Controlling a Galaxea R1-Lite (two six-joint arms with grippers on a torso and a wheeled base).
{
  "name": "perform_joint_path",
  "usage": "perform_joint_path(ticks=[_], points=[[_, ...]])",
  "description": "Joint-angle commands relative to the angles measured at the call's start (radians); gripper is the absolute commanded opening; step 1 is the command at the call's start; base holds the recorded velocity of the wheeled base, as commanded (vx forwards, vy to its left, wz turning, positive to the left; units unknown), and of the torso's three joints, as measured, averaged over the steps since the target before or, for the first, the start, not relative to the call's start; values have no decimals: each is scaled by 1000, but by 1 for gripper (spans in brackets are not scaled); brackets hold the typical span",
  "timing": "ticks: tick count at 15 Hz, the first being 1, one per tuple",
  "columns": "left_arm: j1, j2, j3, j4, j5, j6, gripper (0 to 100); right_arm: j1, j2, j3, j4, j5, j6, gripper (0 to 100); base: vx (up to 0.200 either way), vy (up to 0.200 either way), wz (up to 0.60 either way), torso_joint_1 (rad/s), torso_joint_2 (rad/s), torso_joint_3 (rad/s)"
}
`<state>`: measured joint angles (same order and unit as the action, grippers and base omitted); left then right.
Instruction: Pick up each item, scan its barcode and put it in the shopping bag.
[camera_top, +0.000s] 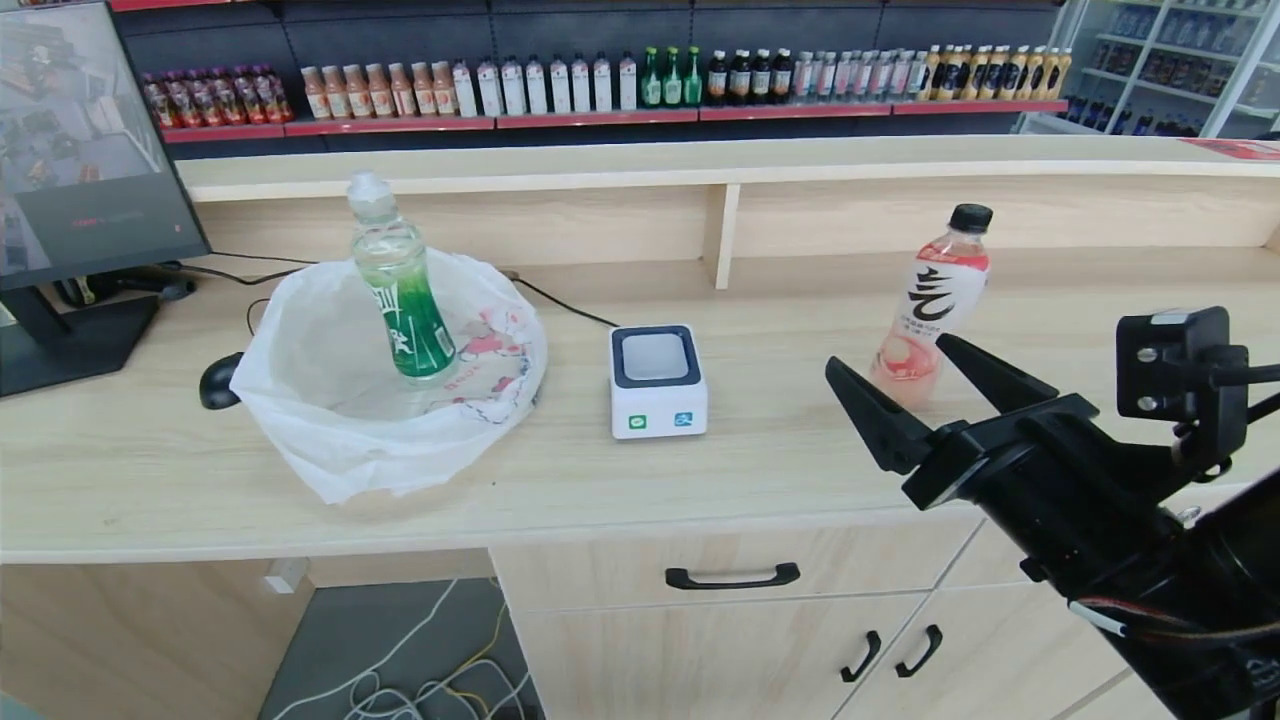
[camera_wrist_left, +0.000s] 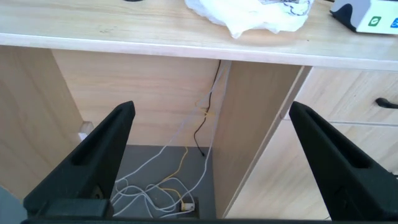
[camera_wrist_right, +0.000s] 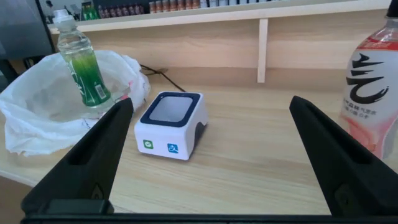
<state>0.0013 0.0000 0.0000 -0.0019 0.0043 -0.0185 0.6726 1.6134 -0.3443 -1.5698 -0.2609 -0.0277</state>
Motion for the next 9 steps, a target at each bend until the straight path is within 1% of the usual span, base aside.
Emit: perform_joint_path(ticks=[1, 7, 9], points=[[0, 0, 0, 0, 0, 0, 100, 1, 10, -4, -1, 0, 0, 100, 0, -200, 0, -2, 2, -2], [0, 0, 0, 0, 0, -1, 100, 2, 26, -4, -1, 0, 0, 100, 0, -200, 0, 6, 4, 4], [0, 0, 0, 2, 0, 2, 100, 2, 37, -5, -1, 0, 2, 100, 0, 0, 0, 0, 0, 0]])
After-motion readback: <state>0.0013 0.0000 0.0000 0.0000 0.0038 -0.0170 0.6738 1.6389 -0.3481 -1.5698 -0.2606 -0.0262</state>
